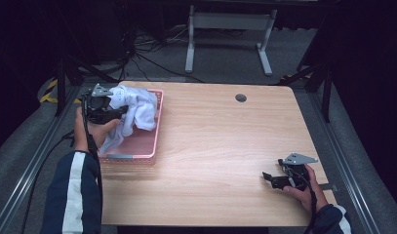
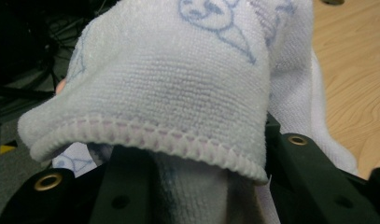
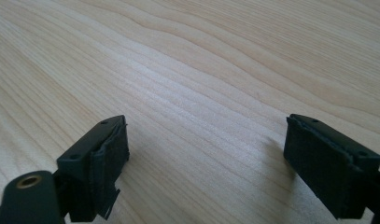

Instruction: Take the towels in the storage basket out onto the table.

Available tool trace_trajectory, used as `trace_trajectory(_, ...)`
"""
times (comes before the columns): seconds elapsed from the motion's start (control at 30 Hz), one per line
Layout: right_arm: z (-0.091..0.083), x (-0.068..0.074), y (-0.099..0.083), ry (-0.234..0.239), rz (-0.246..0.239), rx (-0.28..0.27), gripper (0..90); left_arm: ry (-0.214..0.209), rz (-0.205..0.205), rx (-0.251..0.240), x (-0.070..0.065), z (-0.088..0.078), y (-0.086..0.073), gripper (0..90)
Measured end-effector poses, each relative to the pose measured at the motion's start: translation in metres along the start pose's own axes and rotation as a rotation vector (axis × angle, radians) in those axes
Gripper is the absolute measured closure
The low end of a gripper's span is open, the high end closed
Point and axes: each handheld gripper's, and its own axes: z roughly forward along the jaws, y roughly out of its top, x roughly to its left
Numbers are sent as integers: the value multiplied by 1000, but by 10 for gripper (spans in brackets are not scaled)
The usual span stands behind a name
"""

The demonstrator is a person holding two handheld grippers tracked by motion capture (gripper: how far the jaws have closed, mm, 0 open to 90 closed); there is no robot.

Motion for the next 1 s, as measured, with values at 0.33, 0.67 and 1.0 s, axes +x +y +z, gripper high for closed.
trace_trajectory(0.33, 0, 0, 0, 0, 0, 0, 142, 4, 17, -104, -7, -30, 17, 619)
trace_trajectory(0.67, 0, 0, 0, -2, 1, 0, 142, -28, 17, -205, -15, -57, 38, 620)
trace_trajectory(1.0, 0, 0, 0, -1, 2, 0, 141, -72, 11, -274, -23, -69, 57, 620)
